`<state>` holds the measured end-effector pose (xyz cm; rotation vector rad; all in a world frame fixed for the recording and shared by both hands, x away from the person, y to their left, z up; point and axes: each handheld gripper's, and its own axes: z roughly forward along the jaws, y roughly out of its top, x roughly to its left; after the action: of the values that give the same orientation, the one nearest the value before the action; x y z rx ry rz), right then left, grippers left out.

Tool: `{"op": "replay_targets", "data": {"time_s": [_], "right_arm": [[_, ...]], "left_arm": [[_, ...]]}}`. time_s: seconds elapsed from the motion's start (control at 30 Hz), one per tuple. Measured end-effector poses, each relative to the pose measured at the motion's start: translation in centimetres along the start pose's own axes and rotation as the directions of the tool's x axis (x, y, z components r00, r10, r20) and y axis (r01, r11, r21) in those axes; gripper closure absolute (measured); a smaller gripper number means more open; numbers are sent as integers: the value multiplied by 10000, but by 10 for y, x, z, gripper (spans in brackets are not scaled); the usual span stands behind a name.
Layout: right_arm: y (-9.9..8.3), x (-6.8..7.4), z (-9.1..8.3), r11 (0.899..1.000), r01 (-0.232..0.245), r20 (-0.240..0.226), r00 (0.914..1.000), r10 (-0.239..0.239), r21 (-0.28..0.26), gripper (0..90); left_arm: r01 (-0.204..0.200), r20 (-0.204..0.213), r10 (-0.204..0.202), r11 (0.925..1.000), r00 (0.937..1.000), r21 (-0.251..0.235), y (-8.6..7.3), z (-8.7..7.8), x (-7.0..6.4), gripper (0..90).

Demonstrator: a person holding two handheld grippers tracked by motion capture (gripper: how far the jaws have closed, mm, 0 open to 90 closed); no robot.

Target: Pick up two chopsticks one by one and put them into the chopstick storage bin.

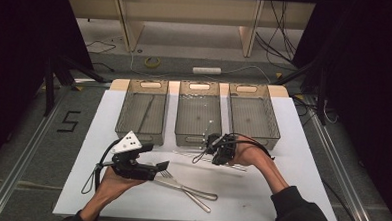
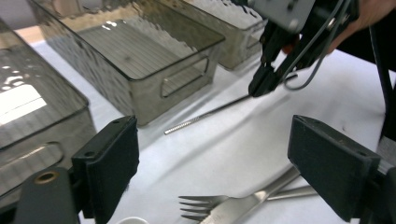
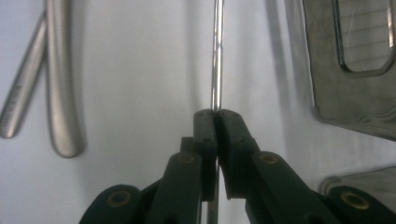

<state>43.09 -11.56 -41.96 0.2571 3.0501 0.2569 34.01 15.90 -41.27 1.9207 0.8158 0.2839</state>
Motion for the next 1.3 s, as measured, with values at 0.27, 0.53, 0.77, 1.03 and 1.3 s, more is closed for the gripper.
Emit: {"op": "replay_targets", "data": {"time_s": [0.27, 0.53, 0.77, 1.03, 1.3], "right_arm": [[2, 19, -12, 9976, 615, 143, 9980, -611, -330, 864], [0, 32, -21, 9958, 757, 265, 9969, -745, -517, 864], [1, 47, -24, 9917, 1189, 327, 9925, -1174, -496, 863], [-1, 56, -28, 9874, 1517, 326, 9881, -1503, -458, 863], [2, 64, -30, 9823, 1773, 428, 9837, -1748, -612, 863]], "left_arm": [[-476, 121, 468, 9959, 9988, 763, 4, 15, -1, 162], [-877, 467, 813, 9839, 9956, 1558, 9, 27, -3, 167], [-1952, 1163, 1727, 9548, 9781, 2243, 14, 39, -14, 228], [-2952, 1856, 2491, 9103, 9505, 2903, 16, 47, -24, 330], [-3731, 2368, 3083, 8724, 9213, 3158, 15, 54, -32, 479]]}}
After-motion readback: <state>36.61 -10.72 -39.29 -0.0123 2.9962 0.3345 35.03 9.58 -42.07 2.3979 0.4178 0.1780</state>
